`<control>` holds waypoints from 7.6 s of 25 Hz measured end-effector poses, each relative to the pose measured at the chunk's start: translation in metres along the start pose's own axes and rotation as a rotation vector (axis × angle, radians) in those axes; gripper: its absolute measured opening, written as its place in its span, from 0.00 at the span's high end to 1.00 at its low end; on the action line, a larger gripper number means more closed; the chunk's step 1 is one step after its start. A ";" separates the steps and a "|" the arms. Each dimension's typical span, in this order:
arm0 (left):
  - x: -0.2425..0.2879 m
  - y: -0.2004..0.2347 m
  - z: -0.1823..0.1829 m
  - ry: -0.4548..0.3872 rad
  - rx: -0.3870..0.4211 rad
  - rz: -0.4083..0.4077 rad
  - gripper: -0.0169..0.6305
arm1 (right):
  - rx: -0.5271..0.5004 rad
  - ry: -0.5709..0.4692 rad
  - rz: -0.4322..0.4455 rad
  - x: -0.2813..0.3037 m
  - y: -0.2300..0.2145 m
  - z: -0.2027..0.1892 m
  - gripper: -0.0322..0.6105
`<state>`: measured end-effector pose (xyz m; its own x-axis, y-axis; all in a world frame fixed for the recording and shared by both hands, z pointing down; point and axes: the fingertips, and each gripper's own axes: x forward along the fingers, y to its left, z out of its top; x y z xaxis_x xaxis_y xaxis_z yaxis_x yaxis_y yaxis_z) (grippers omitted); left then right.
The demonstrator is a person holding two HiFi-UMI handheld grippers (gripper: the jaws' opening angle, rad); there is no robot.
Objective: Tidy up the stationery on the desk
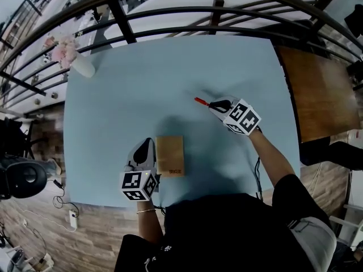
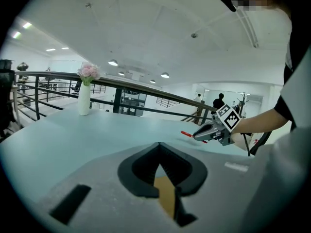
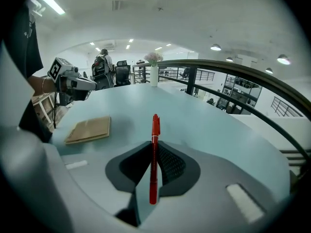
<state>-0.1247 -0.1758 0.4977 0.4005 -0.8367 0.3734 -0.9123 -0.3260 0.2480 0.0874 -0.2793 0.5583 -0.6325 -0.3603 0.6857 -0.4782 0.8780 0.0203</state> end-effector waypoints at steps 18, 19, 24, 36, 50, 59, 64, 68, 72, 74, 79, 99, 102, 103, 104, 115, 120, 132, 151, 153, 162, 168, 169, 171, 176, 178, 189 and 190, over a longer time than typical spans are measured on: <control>-0.006 -0.022 0.003 -0.008 0.046 -0.117 0.98 | 0.174 -0.099 -0.137 -0.048 0.042 0.001 0.87; -0.006 -0.022 0.003 -0.006 0.048 -0.124 0.98 | 0.188 -0.103 -0.145 -0.049 0.043 0.001 0.87; -0.002 -0.024 -0.001 0.008 0.063 -0.158 0.98 | 0.235 -0.115 -0.177 -0.051 0.056 -0.002 0.87; 0.001 -0.039 -0.008 0.024 0.092 -0.211 0.98 | 0.360 -0.172 -0.235 -0.059 0.090 -0.014 0.87; -0.023 -0.082 -0.019 0.001 0.126 -0.125 0.98 | 0.497 -0.292 -0.256 -0.102 0.122 -0.031 0.87; -0.046 -0.107 -0.038 0.001 0.169 -0.099 0.98 | 0.566 -0.329 -0.249 -0.121 0.149 -0.060 0.87; -0.052 -0.100 -0.040 0.003 0.181 -0.091 0.98 | 0.624 -0.324 -0.261 -0.113 0.155 -0.064 0.87; -0.050 -0.092 -0.040 0.019 0.194 -0.115 0.98 | 0.709 -0.338 -0.268 -0.100 0.159 -0.060 0.87; -0.048 -0.077 -0.037 0.032 0.190 -0.146 0.98 | 0.771 -0.340 -0.275 -0.079 0.163 -0.053 0.87; -0.046 -0.066 -0.036 0.040 0.188 -0.154 0.98 | 0.808 -0.340 -0.283 -0.069 0.164 -0.050 0.87; -0.047 -0.035 -0.032 0.052 0.182 -0.164 0.98 | 0.877 -0.324 -0.305 -0.043 0.173 -0.042 0.87; -0.038 0.027 -0.020 0.059 0.161 -0.248 0.98 | 1.000 -0.156 -0.401 0.019 0.190 -0.040 0.87; -0.036 0.027 -0.021 0.059 0.156 -0.253 0.98 | 1.009 -0.133 -0.409 0.022 0.190 -0.046 0.87; -0.036 0.028 -0.021 0.059 0.154 -0.254 0.98 | 1.010 -0.125 -0.412 0.023 0.190 -0.048 0.87; -0.036 0.028 -0.022 0.059 0.151 -0.256 0.98 | 1.010 -0.116 -0.415 0.023 0.191 -0.049 0.87; -0.041 0.041 -0.024 0.051 0.126 -0.263 0.98 | 0.969 -0.032 -0.414 0.035 0.202 -0.051 0.86; -0.043 0.044 -0.022 0.045 0.119 -0.251 0.98 | 0.964 -0.026 -0.404 0.037 0.202 -0.049 0.85; -0.047 0.043 -0.022 0.040 0.126 -0.221 0.98 | 0.974 -0.094 -0.418 0.026 0.195 -0.048 0.84; -0.046 -0.017 -0.002 -0.005 0.195 -0.236 0.98 | 0.543 -0.339 -0.514 -0.063 0.160 0.029 0.93; -0.049 -0.024 0.001 -0.010 0.204 -0.239 0.98 | 0.497 -0.353 -0.499 -0.070 0.164 0.038 0.93; -0.061 -0.047 0.010 -0.038 0.230 -0.233 0.98 | 0.419 -0.456 -0.416 -0.088 0.176 0.065 0.93; -0.072 -0.047 0.007 -0.040 0.221 -0.198 0.98 | 0.416 -0.476 -0.371 -0.087 0.180 0.069 0.93; -0.073 -0.045 0.008 -0.042 0.218 -0.192 0.98 | 0.410 -0.478 -0.366 -0.086 0.180 0.071 0.93; -0.075 -0.043 0.009 -0.045 0.217 -0.181 0.98 | 0.403 -0.482 -0.357 -0.085 0.181 0.074 0.93; -0.083 -0.040 0.008 -0.035 0.216 -0.161 0.98 | 0.402 -0.488 -0.339 -0.085 0.185 0.078 0.93; -0.084 -0.039 0.010 -0.044 0.216 -0.154 0.98 | 0.407 -0.490 -0.333 -0.085 0.186 0.078 0.93; -0.088 -0.043 0.011 -0.048 0.219 -0.170 0.98 | 0.431 -0.509 -0.350 -0.094 0.190 0.076 0.93; -0.089 -0.044 0.009 -0.038 0.219 -0.172 0.98 | 0.434 -0.512 -0.353 -0.096 0.191 0.075 0.93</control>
<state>-0.1212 -0.0910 0.4453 0.5513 -0.7757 0.3074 -0.8297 -0.5485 0.1038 0.0111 -0.1011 0.4415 -0.5504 -0.7914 0.2660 -0.8349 0.5186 -0.1843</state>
